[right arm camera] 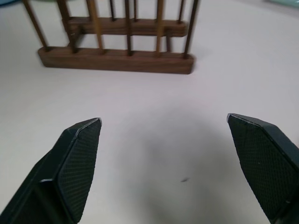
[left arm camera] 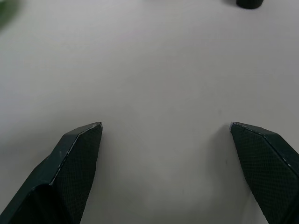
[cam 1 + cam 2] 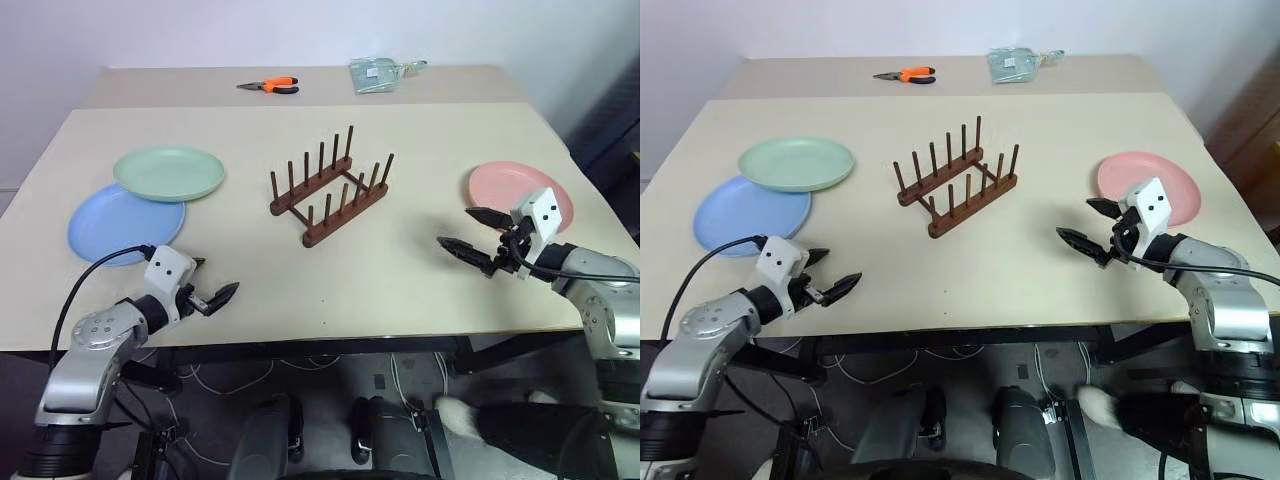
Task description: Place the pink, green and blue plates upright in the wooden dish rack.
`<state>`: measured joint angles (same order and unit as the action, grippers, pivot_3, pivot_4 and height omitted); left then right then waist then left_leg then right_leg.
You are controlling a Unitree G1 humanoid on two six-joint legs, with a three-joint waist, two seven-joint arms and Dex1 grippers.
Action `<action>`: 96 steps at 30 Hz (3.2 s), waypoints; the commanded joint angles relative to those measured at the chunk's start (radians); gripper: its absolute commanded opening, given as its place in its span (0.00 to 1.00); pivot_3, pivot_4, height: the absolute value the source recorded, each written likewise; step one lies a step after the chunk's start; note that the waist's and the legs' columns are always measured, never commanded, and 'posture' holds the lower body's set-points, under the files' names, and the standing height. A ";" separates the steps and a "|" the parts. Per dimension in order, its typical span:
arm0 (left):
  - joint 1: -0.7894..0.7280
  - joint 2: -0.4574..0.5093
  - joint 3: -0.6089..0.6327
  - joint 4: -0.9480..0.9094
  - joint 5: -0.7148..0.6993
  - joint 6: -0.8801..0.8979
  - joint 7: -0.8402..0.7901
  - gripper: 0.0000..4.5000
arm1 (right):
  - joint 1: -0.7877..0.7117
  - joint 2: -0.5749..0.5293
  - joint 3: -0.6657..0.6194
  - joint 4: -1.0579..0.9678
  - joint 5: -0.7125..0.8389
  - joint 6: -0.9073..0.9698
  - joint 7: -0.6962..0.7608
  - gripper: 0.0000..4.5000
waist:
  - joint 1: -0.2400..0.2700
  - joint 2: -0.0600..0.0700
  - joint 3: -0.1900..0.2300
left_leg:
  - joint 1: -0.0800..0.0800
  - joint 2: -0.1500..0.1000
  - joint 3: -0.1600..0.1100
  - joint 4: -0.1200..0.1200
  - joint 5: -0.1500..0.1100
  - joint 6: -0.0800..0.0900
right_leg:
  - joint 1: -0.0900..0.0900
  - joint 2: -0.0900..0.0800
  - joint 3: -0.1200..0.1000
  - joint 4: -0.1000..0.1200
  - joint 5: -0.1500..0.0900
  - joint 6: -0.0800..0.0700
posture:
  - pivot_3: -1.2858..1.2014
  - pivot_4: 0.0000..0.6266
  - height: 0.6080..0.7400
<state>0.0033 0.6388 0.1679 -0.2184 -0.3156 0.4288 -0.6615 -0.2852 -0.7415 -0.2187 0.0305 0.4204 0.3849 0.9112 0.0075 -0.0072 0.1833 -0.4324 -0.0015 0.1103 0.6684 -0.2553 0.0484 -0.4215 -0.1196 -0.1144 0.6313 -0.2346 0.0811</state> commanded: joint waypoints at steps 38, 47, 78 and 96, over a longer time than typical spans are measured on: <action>-0.589 -0.382 -0.472 0.541 0.246 -0.257 -0.128 0.17 | 0.202 0.079 0.058 -0.399 -0.039 0.070 -0.198 1.00 | 0.007 0.001 -0.001 | 0.004 -0.002 0.000 0.001 -0.001 0.003 | 0.007 0.001 -0.002 -0.001 0.000 0.003 | 0.52 0.24 1.00; -0.597 -0.326 -0.469 0.537 0.261 -0.248 -0.232 0.48 | 0.199 0.030 -0.008 -0.339 -0.066 0.034 -0.196 1.00 | 0.006 0.001 -0.001 | 0.005 -0.002 -0.001 0.001 -0.001 0.003 | 0.007 0.000 -0.001 -0.001 0.000 0.003 | 0.52 0.24 1.00; -0.512 -0.396 -0.468 0.305 0.352 0.124 0.232 0.29 | -0.147 0.149 0.281 0.191 -0.411 -0.099 -0.356 0.01 | -0.004 0.004 -0.003 | 0.011 -0.002 -0.002 0.002 -0.001 0.003 | 0.013 0.001 0.000 0.000 -0.001 0.003 | 0.52 0.24 1.00; -0.410 -0.299 -0.403 0.119 0.236 0.070 0.113 0.29 | -0.204 -0.076 0.177 0.449 -0.494 -0.275 -0.349 0.83 | -0.024 0.004 -0.003 | 0.011 -0.002 -0.001 0.000 -0.001 0.001 | 0.012 0.000 0.000 -0.001 -0.001 0.003 | 0.52 0.24 1.00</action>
<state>-0.4104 0.3396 -0.2403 -0.0423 -0.0511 0.4988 -0.5127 -0.4547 -0.8225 -0.0488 0.4329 -0.0567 0.1519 0.5745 -0.0163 -0.0030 0.1799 -0.4218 -0.0030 0.1093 0.6687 -0.2559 0.0496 -0.4094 -0.1198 -0.1144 0.6300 -0.2355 0.0842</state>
